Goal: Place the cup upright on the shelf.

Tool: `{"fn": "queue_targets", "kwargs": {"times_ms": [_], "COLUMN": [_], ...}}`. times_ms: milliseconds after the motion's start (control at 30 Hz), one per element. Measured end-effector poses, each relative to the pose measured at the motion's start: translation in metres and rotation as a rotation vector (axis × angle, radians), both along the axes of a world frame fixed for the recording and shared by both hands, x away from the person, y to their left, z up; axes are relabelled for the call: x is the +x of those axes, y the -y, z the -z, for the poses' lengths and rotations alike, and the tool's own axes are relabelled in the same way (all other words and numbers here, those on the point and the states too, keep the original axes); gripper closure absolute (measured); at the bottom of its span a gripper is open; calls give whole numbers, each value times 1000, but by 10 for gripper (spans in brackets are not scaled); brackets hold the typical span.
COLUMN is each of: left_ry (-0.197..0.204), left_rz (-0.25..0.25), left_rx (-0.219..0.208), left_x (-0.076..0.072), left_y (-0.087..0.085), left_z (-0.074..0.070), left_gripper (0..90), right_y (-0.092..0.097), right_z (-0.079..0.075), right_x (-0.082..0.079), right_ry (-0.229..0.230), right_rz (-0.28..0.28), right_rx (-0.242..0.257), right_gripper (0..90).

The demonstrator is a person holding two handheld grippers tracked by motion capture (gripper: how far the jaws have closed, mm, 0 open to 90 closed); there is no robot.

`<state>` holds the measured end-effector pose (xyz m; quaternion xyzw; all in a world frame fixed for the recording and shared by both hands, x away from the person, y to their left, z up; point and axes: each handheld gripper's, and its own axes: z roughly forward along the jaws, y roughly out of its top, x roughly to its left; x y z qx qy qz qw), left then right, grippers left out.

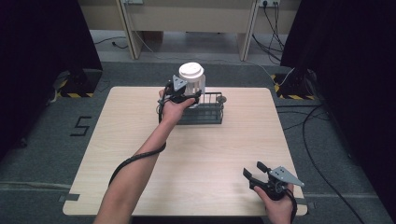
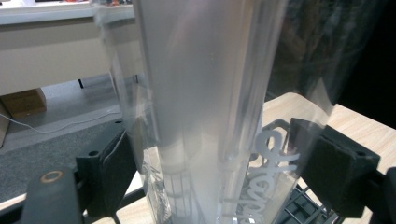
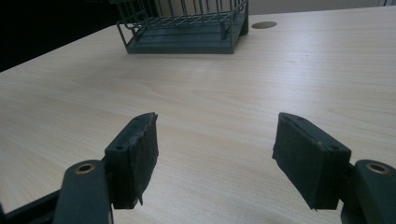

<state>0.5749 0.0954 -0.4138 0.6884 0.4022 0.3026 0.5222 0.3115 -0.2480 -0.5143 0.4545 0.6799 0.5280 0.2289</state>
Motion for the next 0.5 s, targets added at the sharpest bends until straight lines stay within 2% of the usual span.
{"fn": "queue_targets", "kwargs": {"times_ms": [500], "left_ry": [-51], "left_rz": [-19], "left_rx": [3], "left_x": [4], "left_y": [5], "left_z": [20], "left_gripper": [172], "right_y": [0], "right_z": [0], "right_x": [0], "right_ry": [-3], "right_rz": [-7], "right_rx": [-1], "right_gripper": [310]}}
